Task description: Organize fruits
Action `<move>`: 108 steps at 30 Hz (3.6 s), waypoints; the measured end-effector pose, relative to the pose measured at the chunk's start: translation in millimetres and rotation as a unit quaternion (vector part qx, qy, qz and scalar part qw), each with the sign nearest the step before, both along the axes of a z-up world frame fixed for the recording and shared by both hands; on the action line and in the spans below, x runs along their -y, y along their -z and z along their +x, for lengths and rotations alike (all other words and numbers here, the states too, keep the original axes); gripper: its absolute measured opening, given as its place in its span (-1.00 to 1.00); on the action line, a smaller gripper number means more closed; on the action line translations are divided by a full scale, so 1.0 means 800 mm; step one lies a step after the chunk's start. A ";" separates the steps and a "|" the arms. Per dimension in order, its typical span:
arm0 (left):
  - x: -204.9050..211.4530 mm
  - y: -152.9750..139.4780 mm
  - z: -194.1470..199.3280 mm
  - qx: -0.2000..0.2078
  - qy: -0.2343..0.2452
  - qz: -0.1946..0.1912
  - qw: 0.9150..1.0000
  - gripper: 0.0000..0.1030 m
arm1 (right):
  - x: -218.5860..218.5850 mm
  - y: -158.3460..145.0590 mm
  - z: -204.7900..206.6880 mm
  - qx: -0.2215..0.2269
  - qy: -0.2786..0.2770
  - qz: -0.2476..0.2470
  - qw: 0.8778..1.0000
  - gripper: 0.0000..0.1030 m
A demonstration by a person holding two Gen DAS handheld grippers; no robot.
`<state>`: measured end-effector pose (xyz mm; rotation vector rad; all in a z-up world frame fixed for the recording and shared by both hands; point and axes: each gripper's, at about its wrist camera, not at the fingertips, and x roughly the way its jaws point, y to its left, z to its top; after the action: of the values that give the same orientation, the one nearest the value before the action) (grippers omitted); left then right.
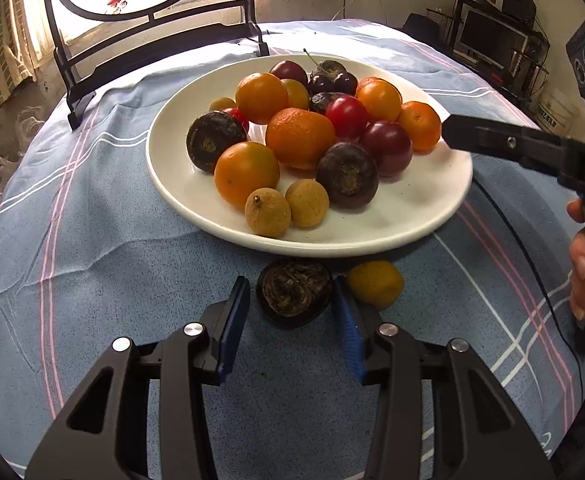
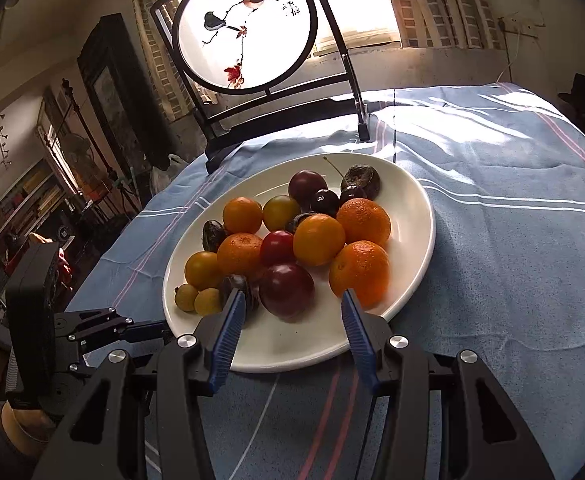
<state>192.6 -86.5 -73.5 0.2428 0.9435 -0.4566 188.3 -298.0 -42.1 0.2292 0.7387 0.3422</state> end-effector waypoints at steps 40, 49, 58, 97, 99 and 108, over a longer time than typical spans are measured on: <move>-0.015 -0.086 -0.024 0.069 0.017 -0.106 0.992 -0.27 | -0.008 -0.068 0.014 0.012 -0.023 -0.021 0.999 -0.48; 0.022 -0.068 0.065 0.059 -0.022 -0.084 0.995 0.34 | -0.009 -0.056 0.075 0.017 0.009 -0.007 1.000 0.22; -0.041 -0.085 -0.032 0.074 -0.053 -0.088 0.992 0.90 | 0.024 -0.072 -0.069 0.055 0.021 -0.038 0.998 0.93; -0.134 -0.197 -0.286 0.214 -0.199 -0.061 0.954 0.90 | 0.124 -0.136 -0.317 0.109 0.136 -0.095 0.980 0.93; -0.133 -0.197 -0.287 0.214 -0.197 -0.059 0.955 0.90 | 0.122 -0.136 -0.318 0.110 0.133 -0.097 0.980 0.93; -0.131 -0.194 -0.289 0.222 -0.200 -0.054 0.953 0.90 | 0.119 -0.134 -0.320 0.106 0.132 -0.096 0.981 0.93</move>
<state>-38.3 18.3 82.1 0.0453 0.5032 -0.0676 -67.3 -392.9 64.7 0.1032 0.5184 0.0390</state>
